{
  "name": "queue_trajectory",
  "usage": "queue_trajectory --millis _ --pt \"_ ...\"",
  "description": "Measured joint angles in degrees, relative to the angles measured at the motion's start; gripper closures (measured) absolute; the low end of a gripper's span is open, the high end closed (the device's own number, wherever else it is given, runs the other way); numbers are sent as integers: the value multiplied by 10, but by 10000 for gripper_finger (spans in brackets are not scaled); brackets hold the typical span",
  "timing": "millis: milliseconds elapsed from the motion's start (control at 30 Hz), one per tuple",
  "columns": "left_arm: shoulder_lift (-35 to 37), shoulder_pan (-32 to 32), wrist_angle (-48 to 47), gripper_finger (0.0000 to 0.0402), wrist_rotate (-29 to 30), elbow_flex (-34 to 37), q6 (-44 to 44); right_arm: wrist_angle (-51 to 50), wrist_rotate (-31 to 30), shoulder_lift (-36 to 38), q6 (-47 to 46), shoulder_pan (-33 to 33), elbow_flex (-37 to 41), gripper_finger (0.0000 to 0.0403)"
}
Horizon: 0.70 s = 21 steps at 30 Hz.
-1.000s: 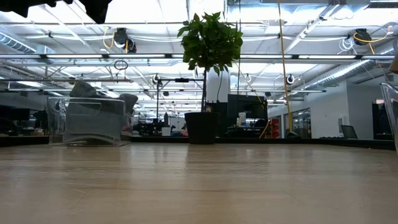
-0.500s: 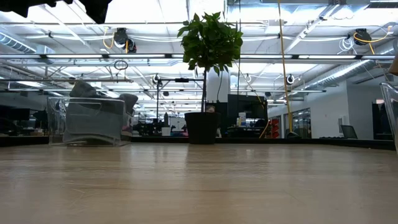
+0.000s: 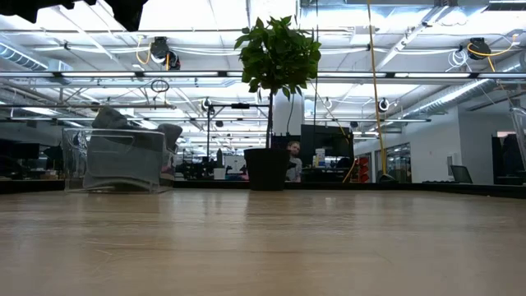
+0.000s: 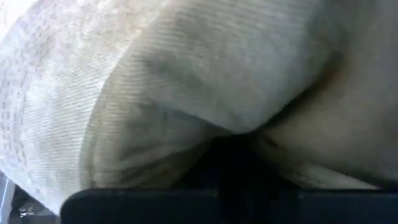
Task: Pick & Place hat
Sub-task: Put the brown cap into the right transparent bin, then return to Home Position
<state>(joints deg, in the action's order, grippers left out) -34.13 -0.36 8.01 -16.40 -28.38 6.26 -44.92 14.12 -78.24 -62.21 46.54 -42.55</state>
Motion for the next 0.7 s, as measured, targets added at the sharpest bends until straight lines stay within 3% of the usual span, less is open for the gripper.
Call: queue_trajectory --millis 300,633,700 --pt "0 0 0 41 0 0 0 -40 -24 97 -31 0 -36 403" --pt "0 0 0 41 0 0 0 -82 -5 209 -54 0 -60 403" --pt "0 0 0 41 0 0 0 -78 -31 240 -46 0 -66 403"
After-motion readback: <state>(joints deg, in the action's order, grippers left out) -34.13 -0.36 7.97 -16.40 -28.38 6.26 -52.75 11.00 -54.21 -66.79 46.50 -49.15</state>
